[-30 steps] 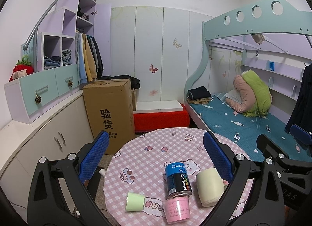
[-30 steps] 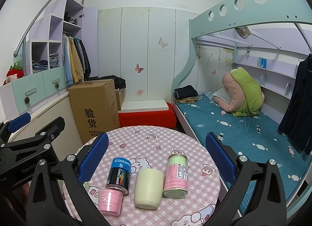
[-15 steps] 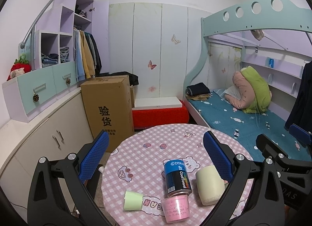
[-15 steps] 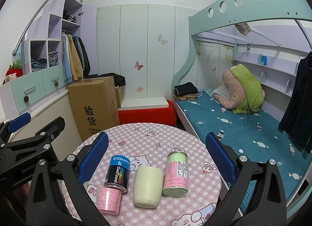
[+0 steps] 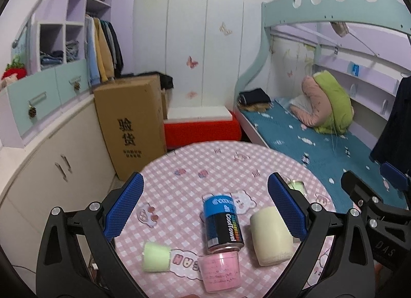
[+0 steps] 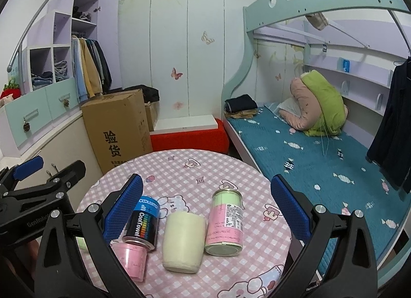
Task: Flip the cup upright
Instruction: 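Move the left tool to the blue CoolTowel can and close on it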
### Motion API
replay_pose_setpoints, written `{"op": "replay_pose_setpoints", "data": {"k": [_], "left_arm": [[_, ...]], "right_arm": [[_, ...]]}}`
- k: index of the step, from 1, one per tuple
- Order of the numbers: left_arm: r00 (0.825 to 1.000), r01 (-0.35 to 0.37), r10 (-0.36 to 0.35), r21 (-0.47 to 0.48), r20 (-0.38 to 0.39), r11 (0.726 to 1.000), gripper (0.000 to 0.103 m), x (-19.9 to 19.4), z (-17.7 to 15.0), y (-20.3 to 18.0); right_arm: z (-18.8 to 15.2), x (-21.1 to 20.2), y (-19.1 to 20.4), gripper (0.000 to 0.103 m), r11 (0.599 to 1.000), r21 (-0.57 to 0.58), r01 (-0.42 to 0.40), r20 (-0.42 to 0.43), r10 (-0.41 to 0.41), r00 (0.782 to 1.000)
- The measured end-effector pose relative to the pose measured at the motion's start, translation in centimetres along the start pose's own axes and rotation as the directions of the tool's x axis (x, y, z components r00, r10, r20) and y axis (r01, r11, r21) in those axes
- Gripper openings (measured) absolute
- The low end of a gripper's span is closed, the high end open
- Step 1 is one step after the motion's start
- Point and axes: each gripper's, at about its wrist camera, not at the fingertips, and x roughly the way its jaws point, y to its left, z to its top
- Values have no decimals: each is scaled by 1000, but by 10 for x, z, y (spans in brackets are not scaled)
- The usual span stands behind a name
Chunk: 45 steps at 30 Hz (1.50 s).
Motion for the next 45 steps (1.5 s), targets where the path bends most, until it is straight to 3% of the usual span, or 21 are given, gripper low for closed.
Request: {"op": "replay_pose_setpoints", "data": {"k": [12,22,31,37,38,41,45], "left_arm": [[980,10,-14,-24,-196,1000,97,73,-21,-1],[932,14,-36,-62,-361,998,97,123,-51,2],[877,4,-21,-36,-479,999,97,164,-75,0],[875,24,-26,-10,-484,1000,96,172,-76,-5],[874,24,-25,-7,-485,1000,95,172,-76,-6],[861,96,-109,-53,-497,994,66,177,-74,-6],[872,74,-66,-3,-485,997,66,182,-71,-10]], "right_arm": [[-16,52,-13,96,1000,10,16,-115,-15,993],[-33,88,-14,96,1000,-5,18,-200,-19,980],[-42,107,-9,96,1000,-24,11,-245,-17,969],[-46,119,-6,96,1000,-29,11,-264,-18,964],[-46,120,-5,96,1000,-30,9,-267,-17,964],[-46,127,-3,96,1000,-31,4,-275,-12,961],[-45,132,-1,96,1000,-29,-4,-278,-4,961]]}}
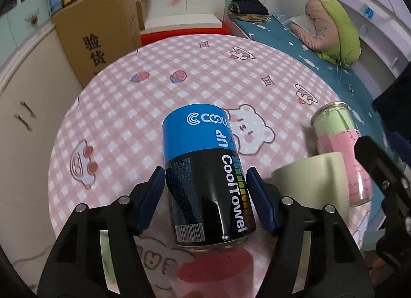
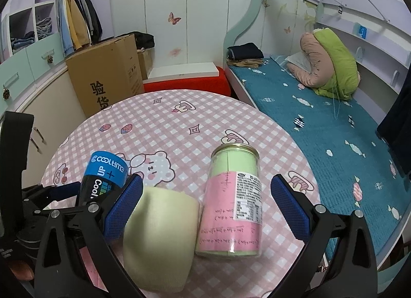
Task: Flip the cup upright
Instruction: 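Move the left tool to the blue CoolTowel can and close on it, then lift the blue can with the left tool toward the right tool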
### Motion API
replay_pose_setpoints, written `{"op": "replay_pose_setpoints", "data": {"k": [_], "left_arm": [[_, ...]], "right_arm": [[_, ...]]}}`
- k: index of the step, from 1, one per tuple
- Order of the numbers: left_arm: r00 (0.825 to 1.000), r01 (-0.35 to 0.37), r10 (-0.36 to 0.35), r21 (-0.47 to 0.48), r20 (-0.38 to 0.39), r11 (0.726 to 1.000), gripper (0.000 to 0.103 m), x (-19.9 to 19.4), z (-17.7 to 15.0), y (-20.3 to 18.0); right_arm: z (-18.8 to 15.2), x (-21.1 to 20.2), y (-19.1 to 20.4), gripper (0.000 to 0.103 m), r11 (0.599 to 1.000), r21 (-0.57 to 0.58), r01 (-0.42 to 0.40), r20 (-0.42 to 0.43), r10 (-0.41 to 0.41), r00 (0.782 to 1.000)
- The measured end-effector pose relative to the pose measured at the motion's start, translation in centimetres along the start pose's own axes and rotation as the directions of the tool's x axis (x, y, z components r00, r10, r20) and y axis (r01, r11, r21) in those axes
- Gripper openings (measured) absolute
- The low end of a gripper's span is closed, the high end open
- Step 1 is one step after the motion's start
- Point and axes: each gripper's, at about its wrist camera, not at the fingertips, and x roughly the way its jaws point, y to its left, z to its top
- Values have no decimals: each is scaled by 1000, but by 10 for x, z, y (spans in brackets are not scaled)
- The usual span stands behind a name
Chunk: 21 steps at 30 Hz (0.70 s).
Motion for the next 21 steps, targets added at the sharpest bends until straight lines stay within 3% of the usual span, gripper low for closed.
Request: {"op": "replay_pose_setpoints", "data": {"k": [14,21], "left_arm": [[999,-47,48,-38,18,998,65,15,51,38],[1000,-20,19,-51,-12,999,65,41,73,49]], "right_arm": [[33,33,26,96,999,-43,-24,1,25,1000],[47,55,41,96,999,-51,-12,-13,12,1000]]}}
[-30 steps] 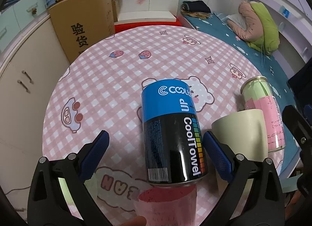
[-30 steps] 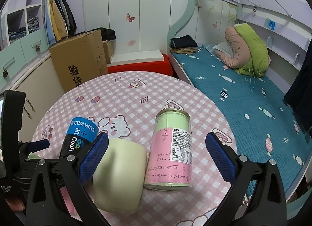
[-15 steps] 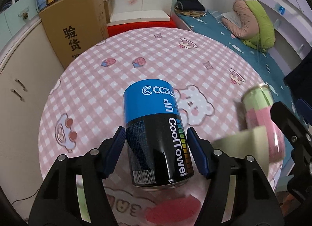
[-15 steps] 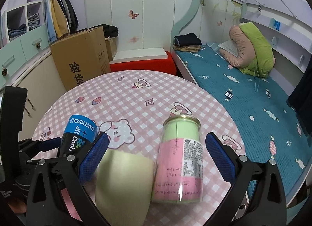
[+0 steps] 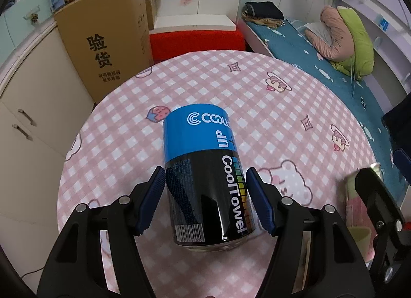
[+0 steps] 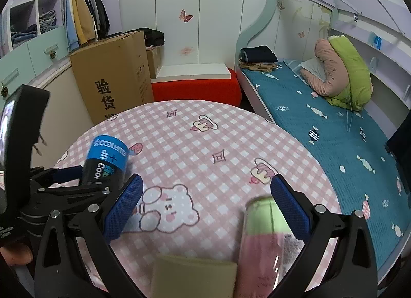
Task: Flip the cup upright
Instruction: 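Lift the blue can with the left tool toward the right tool, then close the right tool on the blue can while the left tool releases it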
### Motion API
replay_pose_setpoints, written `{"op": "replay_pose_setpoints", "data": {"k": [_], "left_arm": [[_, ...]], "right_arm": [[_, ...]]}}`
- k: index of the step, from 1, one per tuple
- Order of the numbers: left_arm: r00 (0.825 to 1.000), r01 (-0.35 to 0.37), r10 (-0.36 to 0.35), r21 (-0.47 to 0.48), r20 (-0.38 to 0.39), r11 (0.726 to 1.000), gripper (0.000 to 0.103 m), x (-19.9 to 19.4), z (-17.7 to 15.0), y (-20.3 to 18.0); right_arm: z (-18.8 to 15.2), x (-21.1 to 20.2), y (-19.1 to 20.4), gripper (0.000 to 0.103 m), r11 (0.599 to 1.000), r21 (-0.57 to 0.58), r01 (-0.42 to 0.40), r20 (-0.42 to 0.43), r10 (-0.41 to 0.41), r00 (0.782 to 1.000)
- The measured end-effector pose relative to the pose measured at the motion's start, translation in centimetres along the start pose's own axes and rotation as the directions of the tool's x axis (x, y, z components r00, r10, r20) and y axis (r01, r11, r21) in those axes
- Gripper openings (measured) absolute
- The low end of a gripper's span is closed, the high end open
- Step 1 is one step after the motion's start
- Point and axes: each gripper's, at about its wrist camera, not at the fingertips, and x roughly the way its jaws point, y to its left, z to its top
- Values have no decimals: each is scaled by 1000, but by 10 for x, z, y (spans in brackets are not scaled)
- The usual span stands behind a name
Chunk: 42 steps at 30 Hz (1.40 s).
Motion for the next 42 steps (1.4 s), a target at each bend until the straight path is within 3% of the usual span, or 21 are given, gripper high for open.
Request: {"op": "replay_pose_setpoints", "data": {"k": [6,9,12,17,24,31,35,40,42], "left_arm": [[1000,19,-19,1,-5,1000,67,2,4,6],[999,18,-18,-11,39,1000,88,-11,3,14],[994,70,-66,-41,83,997,89,-31,4,28],[989,58,-45,-89,143,994,91,-56,0,61],[984,-66,93,-172,154,983,91,-61,-10,114],[990,-77,100,-223,96,972,91,-36,-13,155],[993,-64,85,-229,84,971,91,-27,-13,163],[994,-43,63,-213,87,976,91,-21,-11,160],[995,-37,55,-204,84,978,91,-19,-9,158]], "right_arm": [[10,9,4,96,999,0,33,-10,-33,999],[16,7,7,96,999,3,33,-2,-33,999],[25,1,9,96,999,14,37,10,-37,999],[42,8,23,96,994,59,-90,-41,92,995],[48,46,71,96,968,81,-237,-190,248,950],[45,91,103,96,949,120,-290,-340,314,886],[41,106,110,95,948,127,-293,-384,319,866],[41,116,112,86,937,144,-319,-407,350,844],[42,117,114,74,936,140,-324,-410,353,841]]}}
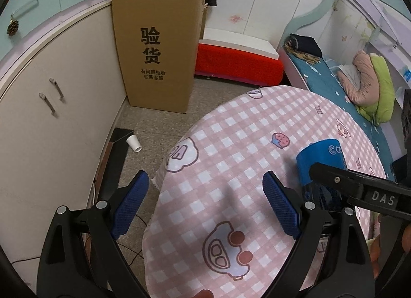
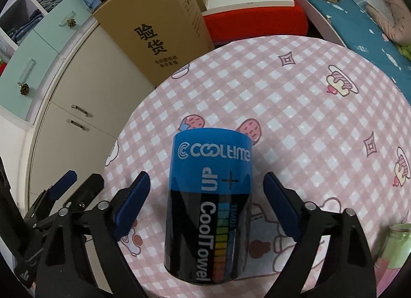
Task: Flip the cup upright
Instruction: 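Close the right tool on the blue can while the left tool releases it, then rotate the blue can with the right tool so its open end faces up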
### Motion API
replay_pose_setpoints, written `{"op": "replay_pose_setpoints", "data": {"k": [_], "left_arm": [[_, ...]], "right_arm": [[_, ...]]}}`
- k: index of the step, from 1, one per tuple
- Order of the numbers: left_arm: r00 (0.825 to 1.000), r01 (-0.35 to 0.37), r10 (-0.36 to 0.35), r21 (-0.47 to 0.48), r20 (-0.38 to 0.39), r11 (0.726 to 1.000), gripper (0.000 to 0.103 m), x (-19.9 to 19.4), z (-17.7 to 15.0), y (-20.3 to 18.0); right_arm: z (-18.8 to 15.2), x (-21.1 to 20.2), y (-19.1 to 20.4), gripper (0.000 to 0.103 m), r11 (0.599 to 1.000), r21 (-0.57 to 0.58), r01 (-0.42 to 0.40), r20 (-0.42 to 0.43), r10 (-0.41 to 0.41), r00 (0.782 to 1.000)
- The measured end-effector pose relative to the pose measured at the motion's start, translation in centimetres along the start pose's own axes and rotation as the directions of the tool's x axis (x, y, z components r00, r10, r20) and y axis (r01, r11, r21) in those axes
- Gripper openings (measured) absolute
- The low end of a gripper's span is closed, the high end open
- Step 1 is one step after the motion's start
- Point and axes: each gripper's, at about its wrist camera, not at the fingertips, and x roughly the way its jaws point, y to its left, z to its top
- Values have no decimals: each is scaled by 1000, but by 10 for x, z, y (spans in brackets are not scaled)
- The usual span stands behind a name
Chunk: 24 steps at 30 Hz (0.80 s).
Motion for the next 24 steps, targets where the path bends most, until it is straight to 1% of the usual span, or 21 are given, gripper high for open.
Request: {"op": "replay_pose_setpoints", "data": {"k": [1,3,6,11,15,17,19,21,22,24], "left_arm": [[1000,2,-2,3,1,1000,91,0,0,-2],[1000,7,-7,4,0,1000,91,1,0,-4],[1000,22,-22,7,2,1000,91,1,0,-7],[999,33,-33,29,4,999,91,-2,-1,-16],[999,44,-45,39,14,998,91,-8,-1,-22],[999,47,-48,41,21,998,91,-11,0,-25],[998,51,-52,46,24,998,91,-13,1,-28],[998,52,-54,55,27,997,91,-15,1,-32],[998,55,-57,59,30,997,91,-16,1,-33],[998,61,-63,62,28,996,91,-18,0,-37]], "right_arm": [[0,0,0,72,1000,0,-3,-2,3,1000],[1,0,0,64,1000,-11,6,1,-6,1000],[-1,-1,-3,64,1000,-7,-2,10,3,1000],[-10,-12,-11,64,1000,-1,16,48,-16,999],[-15,-24,-16,64,998,-10,56,92,-55,994],[-17,-31,-17,64,996,-17,85,128,-82,988],[-17,-42,-16,64,991,-28,132,175,-125,976],[-18,-49,-17,63,988,-30,148,201,-140,970],[-20,-54,-17,63,986,-30,162,225,-151,963],[-23,-58,-18,63,982,-35,185,242,-171,955]]}}
